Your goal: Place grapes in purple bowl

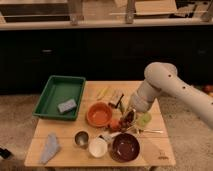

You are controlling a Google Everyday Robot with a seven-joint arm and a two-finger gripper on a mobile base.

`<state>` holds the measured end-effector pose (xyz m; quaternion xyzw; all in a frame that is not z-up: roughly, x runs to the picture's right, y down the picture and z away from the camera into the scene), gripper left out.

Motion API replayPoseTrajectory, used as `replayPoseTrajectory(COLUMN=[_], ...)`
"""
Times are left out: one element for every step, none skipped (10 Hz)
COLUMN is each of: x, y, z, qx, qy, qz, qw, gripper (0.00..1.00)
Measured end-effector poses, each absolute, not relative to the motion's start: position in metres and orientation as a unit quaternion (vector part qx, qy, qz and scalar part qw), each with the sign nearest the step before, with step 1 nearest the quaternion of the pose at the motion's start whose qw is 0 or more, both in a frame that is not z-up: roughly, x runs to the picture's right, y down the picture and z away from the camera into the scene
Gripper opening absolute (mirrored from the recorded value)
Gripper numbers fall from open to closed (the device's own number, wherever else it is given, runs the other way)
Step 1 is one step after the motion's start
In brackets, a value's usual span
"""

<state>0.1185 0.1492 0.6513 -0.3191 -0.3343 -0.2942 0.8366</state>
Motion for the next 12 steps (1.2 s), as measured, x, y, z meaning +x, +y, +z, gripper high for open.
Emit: replayPoseTrajectory(x=[0.12,0.123,0.122,0.122,0.119,0.116,0.111,0.109,0.108,0.106,0.103,0.103], y=[0.159,0.17,0.182,0.194,0.204,0.211,0.217,0.221,0.223,0.226,0.226,0.227], z=[0.647,0.642,0.637,0.633,0.633,0.636,0.643,0.648,0.654,0.663,0.671,0.675], qx=[-0.323,-0.328,-0.332,-0.34,-0.348,-0.355,-0.362,-0.365,-0.365,-0.368,-0.368,-0.369], qy=[-0.344,-0.361,-0.383,-0.395,-0.403,-0.408,-0.416,-0.419,-0.421,-0.424,-0.427,-0.428], qz=[-0.306,-0.322,-0.341,-0.357,-0.369,-0.376,-0.387,-0.39,-0.39,-0.393,-0.395,-0.394], qw=[0.827,0.811,0.792,0.775,0.762,0.752,0.739,0.734,0.733,0.728,0.726,0.725], gripper=[0.0,0.0,0.0,0.0,0.0,0.0,0.0,0.0,0.0,0.0,0.0,0.0])
